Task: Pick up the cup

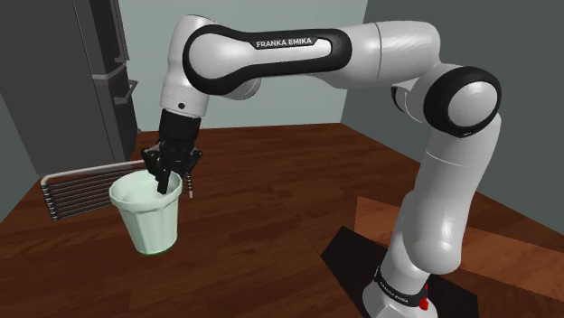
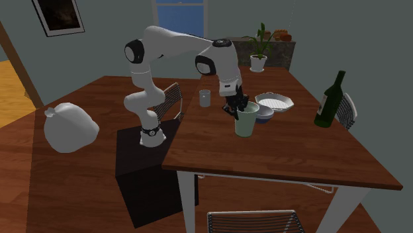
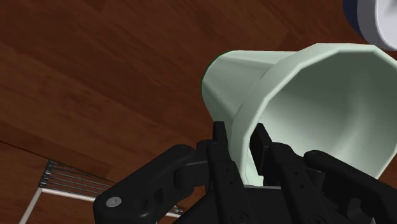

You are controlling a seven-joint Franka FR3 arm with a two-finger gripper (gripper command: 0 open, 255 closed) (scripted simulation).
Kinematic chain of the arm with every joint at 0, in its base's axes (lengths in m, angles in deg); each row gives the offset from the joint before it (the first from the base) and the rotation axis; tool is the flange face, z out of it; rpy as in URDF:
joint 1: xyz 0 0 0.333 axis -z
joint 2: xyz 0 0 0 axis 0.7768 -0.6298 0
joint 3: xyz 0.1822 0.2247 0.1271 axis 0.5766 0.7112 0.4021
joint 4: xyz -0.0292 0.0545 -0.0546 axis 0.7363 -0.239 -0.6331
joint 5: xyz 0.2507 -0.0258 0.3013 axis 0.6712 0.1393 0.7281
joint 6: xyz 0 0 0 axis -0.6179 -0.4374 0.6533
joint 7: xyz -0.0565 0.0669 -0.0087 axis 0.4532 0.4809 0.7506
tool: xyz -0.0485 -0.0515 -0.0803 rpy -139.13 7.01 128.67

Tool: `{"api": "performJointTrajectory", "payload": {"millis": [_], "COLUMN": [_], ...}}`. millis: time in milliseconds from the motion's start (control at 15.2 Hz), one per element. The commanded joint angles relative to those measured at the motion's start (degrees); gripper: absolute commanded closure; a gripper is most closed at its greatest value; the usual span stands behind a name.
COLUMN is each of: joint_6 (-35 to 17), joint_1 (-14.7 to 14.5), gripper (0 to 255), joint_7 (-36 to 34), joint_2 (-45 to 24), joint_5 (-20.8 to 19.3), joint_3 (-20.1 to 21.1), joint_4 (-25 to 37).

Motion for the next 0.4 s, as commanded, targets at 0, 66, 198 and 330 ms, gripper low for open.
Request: {"api": "performJointTrajectory", "payload": {"millis": [0,66,198,330], "joint_6": [1.5,2.2,3.7,3.8], "joint_1": [0.0,0.0,0.0,0.0], "gripper": [255,255,255,255], "joint_7": [-0.4,-0.6,-1.0,-1.0], "joint_2": [0.0,0.0,-0.1,-0.1], "joint_5": [-0.1,-0.2,-0.4,-0.4], "joint_3": [0.0,0.0,0.0,0.0], "joint_4": [1.5,2.3,3.9,4.0]}}
